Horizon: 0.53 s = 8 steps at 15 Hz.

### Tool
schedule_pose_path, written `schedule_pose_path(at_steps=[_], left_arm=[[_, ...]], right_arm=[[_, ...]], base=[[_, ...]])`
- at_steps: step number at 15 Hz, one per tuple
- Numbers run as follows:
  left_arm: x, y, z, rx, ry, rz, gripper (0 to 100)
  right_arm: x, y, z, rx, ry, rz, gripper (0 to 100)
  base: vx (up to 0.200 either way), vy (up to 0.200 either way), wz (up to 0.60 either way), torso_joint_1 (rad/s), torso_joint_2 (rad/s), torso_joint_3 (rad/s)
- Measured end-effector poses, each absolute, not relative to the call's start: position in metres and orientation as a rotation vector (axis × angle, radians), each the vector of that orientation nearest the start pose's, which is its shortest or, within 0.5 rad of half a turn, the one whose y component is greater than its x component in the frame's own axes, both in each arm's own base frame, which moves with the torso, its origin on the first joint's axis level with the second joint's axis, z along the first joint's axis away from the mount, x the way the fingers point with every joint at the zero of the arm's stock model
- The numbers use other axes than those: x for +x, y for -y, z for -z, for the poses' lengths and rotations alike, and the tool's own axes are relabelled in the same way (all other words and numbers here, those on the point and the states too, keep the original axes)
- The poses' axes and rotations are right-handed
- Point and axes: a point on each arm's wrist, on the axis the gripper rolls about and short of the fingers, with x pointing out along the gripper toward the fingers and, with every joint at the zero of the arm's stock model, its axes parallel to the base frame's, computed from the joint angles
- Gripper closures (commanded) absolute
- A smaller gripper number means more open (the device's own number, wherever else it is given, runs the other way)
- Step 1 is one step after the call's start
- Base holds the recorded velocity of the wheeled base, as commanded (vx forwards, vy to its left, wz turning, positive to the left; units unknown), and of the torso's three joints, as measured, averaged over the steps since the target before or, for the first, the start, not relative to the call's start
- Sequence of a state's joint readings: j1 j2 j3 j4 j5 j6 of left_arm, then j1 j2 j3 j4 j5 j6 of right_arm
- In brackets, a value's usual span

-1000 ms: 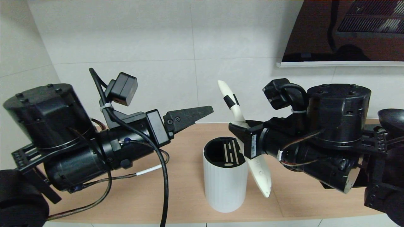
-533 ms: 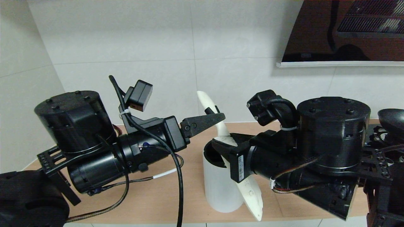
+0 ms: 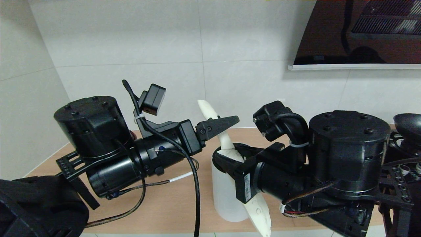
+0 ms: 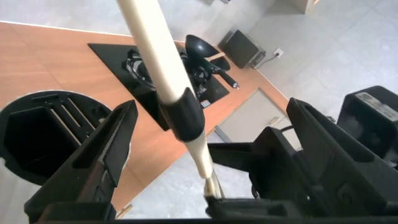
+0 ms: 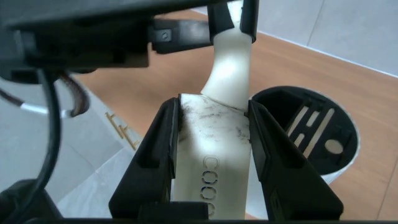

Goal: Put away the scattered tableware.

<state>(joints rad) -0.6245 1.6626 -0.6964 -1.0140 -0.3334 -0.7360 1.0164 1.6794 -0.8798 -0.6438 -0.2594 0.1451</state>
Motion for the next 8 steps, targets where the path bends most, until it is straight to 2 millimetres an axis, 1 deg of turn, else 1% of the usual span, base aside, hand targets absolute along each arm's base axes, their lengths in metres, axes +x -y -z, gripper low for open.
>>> schedule_pose_path(at_steps=[2,3,8], left_arm=[[0.2315,0.1758,-0.2023,-0.685,-0.306,0.930,0],[0.2316,0.1759,-0.2021,-0.685,-0.307,0.930,100],[0.2317,0.1759,-0.2013,-0.684,-0.310,0.929,100]], right_arm=[[0.1648,-0.2608,-0.2084,0.039,-0.188,-0.753,100],[0.1640,-0.2611,-0.2078,0.038,-0.189,-0.756,100],[0.1607,-0.2623,-0.2063,0.032,-0.195,-0.766,100]], base=[[0.000,0.000,0.00,0.000,0.00,0.000],[0.000,0.000,0.00,0.000,0.00,0.000],[0.000,0.000,0.00,0.000,0.00,0.000]])
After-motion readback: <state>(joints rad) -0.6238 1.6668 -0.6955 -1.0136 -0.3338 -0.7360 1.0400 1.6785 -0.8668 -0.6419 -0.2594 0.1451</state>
